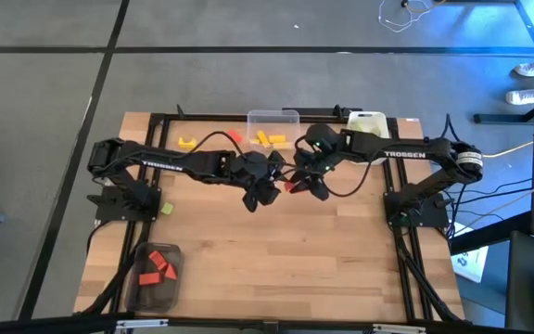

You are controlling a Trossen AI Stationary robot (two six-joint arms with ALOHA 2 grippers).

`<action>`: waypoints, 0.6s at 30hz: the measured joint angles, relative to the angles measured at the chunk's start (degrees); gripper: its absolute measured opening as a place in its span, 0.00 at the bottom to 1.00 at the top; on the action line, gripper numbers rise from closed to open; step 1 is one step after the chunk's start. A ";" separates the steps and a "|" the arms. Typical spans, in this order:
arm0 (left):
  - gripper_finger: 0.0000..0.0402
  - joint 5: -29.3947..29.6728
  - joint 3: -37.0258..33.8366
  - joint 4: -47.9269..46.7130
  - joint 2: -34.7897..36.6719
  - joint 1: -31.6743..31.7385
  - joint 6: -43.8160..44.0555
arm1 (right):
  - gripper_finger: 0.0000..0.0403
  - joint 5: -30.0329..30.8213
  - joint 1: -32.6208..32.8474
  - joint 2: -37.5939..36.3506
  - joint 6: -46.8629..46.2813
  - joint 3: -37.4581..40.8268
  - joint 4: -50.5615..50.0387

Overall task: Sort & place blocks by color
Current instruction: Put the orange rectangular block into the black bin

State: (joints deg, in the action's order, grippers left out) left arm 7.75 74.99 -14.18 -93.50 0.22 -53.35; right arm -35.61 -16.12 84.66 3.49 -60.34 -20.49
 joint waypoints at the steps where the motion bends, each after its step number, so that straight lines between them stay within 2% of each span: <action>1: 0.44 -0.05 -0.03 0.05 -0.24 -0.01 -0.08 | 0.32 -0.08 0.24 0.00 0.04 0.00 0.00; 4: 0.44 -0.55 -0.03 1.25 -1.00 -0.04 -0.21 | 0.32 -0.10 0.84 0.00 0.08 0.00 0.09; 9: 0.44 -5.26 -0.03 3.32 -0.98 -0.04 0.21 | 0.32 -0.07 1.37 0.00 0.22 0.00 0.38; 18: 0.44 -5.55 0.07 5.22 -1.81 -0.03 0.32 | 0.32 -0.03 1.40 0.00 0.09 0.00 1.49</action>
State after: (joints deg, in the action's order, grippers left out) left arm 2.20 75.07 -8.96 -95.30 0.19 -53.04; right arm -35.64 -14.72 84.66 3.58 -60.34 -19.00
